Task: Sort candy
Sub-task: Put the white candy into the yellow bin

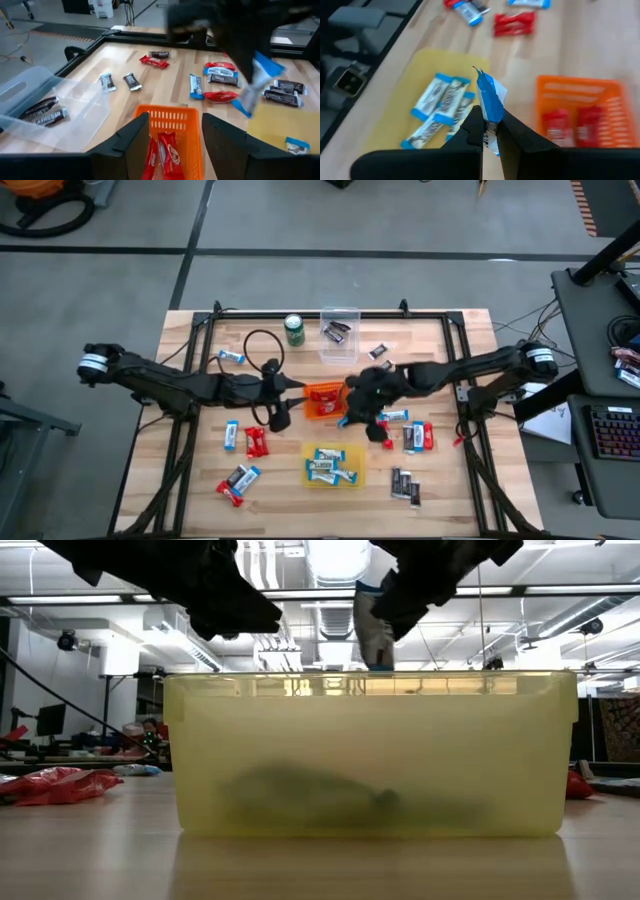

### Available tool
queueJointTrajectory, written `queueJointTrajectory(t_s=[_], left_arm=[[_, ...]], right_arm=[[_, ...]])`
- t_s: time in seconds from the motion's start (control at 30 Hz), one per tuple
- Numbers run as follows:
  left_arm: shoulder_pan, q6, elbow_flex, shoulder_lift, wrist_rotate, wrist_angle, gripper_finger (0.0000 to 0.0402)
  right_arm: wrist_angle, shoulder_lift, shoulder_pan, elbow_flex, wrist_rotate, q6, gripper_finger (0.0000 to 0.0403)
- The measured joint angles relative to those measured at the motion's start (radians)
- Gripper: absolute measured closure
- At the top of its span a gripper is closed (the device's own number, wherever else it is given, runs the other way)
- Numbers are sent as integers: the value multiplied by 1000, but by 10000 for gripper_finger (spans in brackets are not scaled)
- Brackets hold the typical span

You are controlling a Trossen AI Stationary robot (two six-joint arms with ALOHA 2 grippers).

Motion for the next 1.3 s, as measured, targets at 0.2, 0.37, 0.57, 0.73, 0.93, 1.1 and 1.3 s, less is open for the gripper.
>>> queueJointTrajectory(t_s=[0.2, 0.37, 0.57, 0.73, 0.93, 1.1, 1.3], left_arm=[[0, -69, 0, -19, 2, -55, 238], [0, -123, 0, -10, 3, -95, 240], [0, -153, 0, -6, 3, -95, 240], [0, -170, 0, -5, 3, -95, 240], [0, -171, 0, -5, 3, -95, 240], [0, -171, 0, -4, 3, -95, 240], [2, -218, 0, -4, -4, -93, 240]], right_arm=[[-12, 20, 88, -1, 2, 67, 387], [-15, 20, 152, -1, 106, 120, 387], [6, 27, 215, -1, 148, 156, 384], [8, 27, 246, -2, 214, 176, 340], [8, 27, 257, -2, 214, 205, 273], [4, 27, 256, -2, 246, 189, 242], [-25, 10, 256, 13, 248, 97, 236]])
